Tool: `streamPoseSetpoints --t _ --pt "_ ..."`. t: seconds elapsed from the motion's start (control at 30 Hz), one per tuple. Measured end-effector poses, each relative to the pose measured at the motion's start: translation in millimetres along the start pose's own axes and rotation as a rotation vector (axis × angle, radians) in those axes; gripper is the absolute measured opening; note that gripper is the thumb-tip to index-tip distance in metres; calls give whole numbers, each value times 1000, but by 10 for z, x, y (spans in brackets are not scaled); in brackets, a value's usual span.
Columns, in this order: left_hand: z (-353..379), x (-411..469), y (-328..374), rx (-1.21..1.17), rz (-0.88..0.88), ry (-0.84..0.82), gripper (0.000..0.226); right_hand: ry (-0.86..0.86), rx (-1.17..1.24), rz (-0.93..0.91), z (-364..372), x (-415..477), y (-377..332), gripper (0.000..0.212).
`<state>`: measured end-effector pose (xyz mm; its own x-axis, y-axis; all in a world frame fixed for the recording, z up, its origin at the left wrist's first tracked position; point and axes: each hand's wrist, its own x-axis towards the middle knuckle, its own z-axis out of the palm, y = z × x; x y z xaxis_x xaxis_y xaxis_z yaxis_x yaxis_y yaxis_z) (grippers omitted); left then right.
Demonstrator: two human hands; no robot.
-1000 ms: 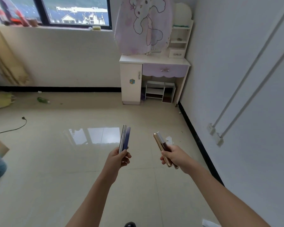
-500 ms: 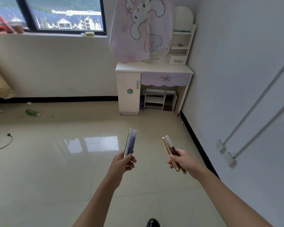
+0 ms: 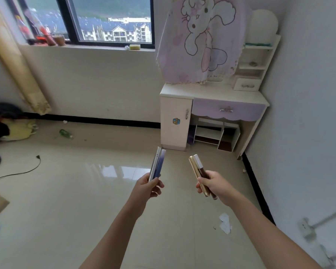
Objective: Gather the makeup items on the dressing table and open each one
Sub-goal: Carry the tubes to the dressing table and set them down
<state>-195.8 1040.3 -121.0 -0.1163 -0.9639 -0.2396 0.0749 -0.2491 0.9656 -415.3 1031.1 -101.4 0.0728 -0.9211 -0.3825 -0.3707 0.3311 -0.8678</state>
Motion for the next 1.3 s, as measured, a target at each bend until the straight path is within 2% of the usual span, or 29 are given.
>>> streamPoseSetpoints --t 0.23,0.53,0.83,1.0,1.3 --pt "-257 1126 210 -5 -3 44 15 -12 -45 -15 -135 1177 -418 15" --pt "-487 2790 755 13 16 -49 15 89 -32 19 -543 2503 -1002 15" --pt "-246 4216 817 30 -86 -112 16 173 53 132 -1066 3652 -1019 24" --pt "-41 5167 1029 19 -72 -99 15 156 72 113 -1517 4529 -1255 24" --pt "11 6489 1552 -20 -9 21 16 37 23 42 -2022 6086 -1947 22"
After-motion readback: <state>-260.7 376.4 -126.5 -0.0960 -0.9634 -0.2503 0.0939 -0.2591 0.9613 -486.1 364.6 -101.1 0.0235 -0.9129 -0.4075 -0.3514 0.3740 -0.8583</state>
